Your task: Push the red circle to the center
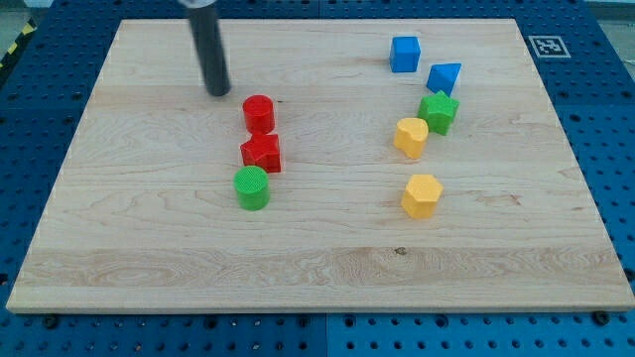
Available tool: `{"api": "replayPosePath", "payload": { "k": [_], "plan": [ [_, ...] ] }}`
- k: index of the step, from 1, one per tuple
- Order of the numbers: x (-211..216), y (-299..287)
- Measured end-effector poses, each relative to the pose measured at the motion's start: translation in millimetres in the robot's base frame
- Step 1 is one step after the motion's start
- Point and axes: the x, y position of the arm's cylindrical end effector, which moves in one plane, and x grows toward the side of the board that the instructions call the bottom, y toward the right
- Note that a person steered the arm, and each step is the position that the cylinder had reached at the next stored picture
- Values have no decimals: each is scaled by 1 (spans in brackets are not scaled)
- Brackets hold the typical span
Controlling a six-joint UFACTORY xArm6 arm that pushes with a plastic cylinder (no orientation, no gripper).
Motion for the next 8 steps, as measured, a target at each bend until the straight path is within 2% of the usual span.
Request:
{"api": "replayPosePath", "payload": {
  "k": [1,2,5,8],
  "plan": [
    [33,-3],
    [33,-1],
    [25,84],
    [63,147]
  ]
}}
